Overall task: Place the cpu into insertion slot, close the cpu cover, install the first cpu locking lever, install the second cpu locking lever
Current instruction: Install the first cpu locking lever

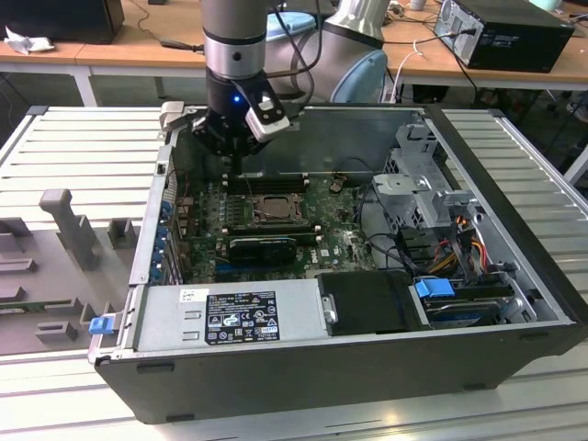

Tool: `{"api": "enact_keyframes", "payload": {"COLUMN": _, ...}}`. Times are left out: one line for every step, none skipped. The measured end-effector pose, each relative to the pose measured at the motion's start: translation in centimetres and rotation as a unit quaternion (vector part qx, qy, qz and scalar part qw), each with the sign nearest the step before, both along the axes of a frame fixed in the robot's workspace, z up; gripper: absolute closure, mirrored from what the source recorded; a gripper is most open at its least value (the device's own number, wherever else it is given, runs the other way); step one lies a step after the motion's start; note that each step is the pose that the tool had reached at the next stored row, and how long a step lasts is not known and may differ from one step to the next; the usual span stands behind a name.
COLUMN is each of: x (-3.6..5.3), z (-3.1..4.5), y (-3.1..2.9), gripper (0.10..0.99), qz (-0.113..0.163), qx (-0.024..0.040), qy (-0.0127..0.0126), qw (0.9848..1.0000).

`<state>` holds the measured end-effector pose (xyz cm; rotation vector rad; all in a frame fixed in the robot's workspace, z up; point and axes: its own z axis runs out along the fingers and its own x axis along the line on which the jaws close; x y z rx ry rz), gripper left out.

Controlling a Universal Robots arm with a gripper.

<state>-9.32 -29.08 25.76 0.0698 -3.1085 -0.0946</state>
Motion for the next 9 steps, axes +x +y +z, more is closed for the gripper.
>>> {"api": "enact_keyframes", "payload": {"x": 0.07, "z": 0.00, "y": -0.01, "gripper": 0.980, "qz": 0.000, "qx": -0.0001, "qy": 0.0001, "qw": 1.0000}}
{"api": "enact_keyframes", "payload": {"x": 0.17, "z": -0.01, "y": -0.01, "gripper": 0.980, "qz": 0.000, "qx": -0.0001, "qy": 0.0000, "qw": 1.0000}}
{"api": "enact_keyframes", "payload": {"x": 0.20, "z": -0.01, "y": -0.01, "gripper": 0.980, "qz": 0.000, "qx": 0.0000, "qy": 0.0001, "qw": 1.0000}}
{"api": "enact_keyframes", "payload": {"x": 0.23, "z": -0.01, "y": -0.01, "gripper": 0.980, "qz": 0.000, "qx": -0.0001, "qy": 0.0000, "qw": 1.0000}}
{"api": "enact_keyframes", "payload": {"x": 0.28, "z": -0.01, "y": -0.01, "gripper": 0.980, "qz": 0.000, "qx": -0.0001, "qy": 0.0001, "qw": 1.0000}}
{"api": "enact_keyframes", "payload": {"x": 0.31, "z": -0.01, "y": -0.01, "gripper": 0.980, "qz": 0.000, "qx": -0.0001, "qy": 0.0000, "qw": 1.0000}}
{"api": "enact_keyframes", "payload": {"x": 0.35, "z": -0.01, "y": -0.01, "gripper": 0.980, "qz": 0.000, "qx": -0.0001, "qy": 0.0000, "qw": 1.0000}}
{"api": "enact_keyframes", "payload": {"x": 0.45, "z": -0.01, "y": 0.00, "gripper": 0.980, "qz": 0.000, "qx": -0.0001, "qy": 0.0000, "qw": 1.0000}}
{"api": "enact_keyframes", "payload": {"x": 0.52, "z": -0.01, "y": 0.00, "gripper": 0.980, "qz": 0.000, "qx": -0.0001, "qy": 0.0000, "qw": 1.0000}}
